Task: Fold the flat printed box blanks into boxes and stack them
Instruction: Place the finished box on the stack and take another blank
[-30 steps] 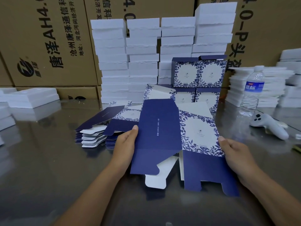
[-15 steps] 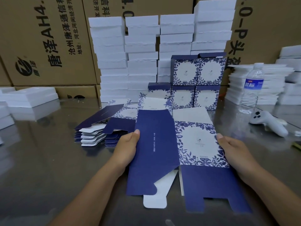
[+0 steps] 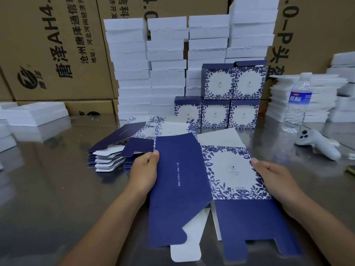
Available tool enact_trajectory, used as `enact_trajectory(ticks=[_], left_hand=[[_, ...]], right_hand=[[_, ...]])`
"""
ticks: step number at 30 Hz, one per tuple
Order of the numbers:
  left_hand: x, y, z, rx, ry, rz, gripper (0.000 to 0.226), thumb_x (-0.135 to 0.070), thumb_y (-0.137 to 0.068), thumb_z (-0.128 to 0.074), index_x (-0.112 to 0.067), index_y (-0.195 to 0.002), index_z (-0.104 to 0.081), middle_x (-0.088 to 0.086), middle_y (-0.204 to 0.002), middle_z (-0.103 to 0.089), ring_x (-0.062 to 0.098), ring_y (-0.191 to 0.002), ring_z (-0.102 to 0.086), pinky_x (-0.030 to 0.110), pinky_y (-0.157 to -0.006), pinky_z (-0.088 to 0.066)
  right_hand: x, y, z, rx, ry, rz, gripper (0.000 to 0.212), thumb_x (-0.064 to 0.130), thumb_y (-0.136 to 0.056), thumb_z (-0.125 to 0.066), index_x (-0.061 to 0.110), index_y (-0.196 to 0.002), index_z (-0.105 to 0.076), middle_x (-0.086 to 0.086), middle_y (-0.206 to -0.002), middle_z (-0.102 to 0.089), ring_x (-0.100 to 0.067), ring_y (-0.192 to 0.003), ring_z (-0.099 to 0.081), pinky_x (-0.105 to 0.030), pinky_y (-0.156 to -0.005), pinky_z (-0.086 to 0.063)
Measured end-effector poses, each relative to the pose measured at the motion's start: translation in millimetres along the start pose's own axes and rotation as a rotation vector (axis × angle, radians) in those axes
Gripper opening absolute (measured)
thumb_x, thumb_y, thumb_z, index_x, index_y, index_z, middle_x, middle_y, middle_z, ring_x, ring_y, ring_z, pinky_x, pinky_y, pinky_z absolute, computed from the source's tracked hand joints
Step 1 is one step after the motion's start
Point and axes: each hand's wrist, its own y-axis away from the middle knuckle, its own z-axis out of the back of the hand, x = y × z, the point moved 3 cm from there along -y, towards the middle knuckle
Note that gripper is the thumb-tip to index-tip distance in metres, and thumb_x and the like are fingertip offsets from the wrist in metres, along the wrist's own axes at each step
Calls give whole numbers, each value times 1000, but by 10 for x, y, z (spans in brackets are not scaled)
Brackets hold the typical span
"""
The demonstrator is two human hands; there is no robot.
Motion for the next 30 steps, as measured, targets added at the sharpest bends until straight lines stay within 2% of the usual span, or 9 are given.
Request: enact_trajectory(ticks=[2,4,7,13,17,19,21,25,30], left_hand=[[7,0,-15,41,68,30,41,-34,-100,-42,0,-84,-58,10,-82,-51,22,-74,-45,34,-70,-34],[-2,13,-28,81,87,43,39,-36,-100,-42,-3,-91,-61,11,-86,-54,23,-76,-47,35,-71,-36],[-18,43,-61,125,88,40,46,-36,-100,-42,7,-94,-59,23,-91,-61,25,-78,-53,37,-73,-42],[-7,19,-87,120,203,105,47,-38,-98,-46,-20,-67,-76,-2,-72,-74,11,-60,-69,17,-46,-48],[-7,34,-91,173,125,118,45,-38,-99,-44,-3,-89,-70,14,-90,-73,23,-74,-69,33,-68,-55],[14,33,-82,193,90,98,41,-36,-100,-42,-10,-88,-72,11,-91,-74,24,-79,-70,37,-74,-55],[24,26,-81,219,74,81,40,-35,-100,-41,-17,-84,-73,5,-87,-75,21,-79,-71,31,-69,-57],[6,55,-103,252,103,104,42,-34,-100,-43,-19,-78,-75,4,-85,-75,20,-75,-71,31,-68,-56],[-57,76,-88,220,210,130,40,-31,-98,-48,-20,-72,-76,4,-81,-75,18,-69,-70,28,-60,-56]], right_hand=[[15,13,4,-1,-26,5,35,25,-95,-52,8,-69,-69,16,-62,-68,9,-52,-59,-7,-51,-45],[19,13,9,-23,-34,-1,37,28,-96,-51,2,-74,-67,2,-56,-65,-6,-51,-57,-10,-46,-43],[31,33,29,-62,-22,-12,47,33,-97,-48,-13,-89,-59,-35,-82,-58,-19,-66,-49,-25,-62,-39],[32,21,38,-63,58,6,52,34,-97,-47,-17,-93,-54,-35,-90,-63,-19,-68,-49,-31,-72,-38],[4,2,51,-83,45,-13,40,31,-97,-49,-3,-82,-65,7,-80,-69,-14,-80,-65,-36,-80,-51],[26,4,52,-76,-6,-27,38,32,-97,-49,5,-77,-68,2,-60,-68,-13,-50,-62,-22,-54,-48],[58,16,65,-96,-15,-18,37,34,-97,-48,11,-72,-64,-4,-56,-58,-14,-42,-49,-15,-40,-37],[91,41,65,-92,-8,3,38,30,-98,-46,1,-85,-67,-20,-85,-71,-22,-66,-57,-28,-59,-41],[80,50,56,-96,7,10,44,33,-97,-48,-7,-91,-65,-28,-80,-67,-22,-63,-54,-29,-59,-38]])
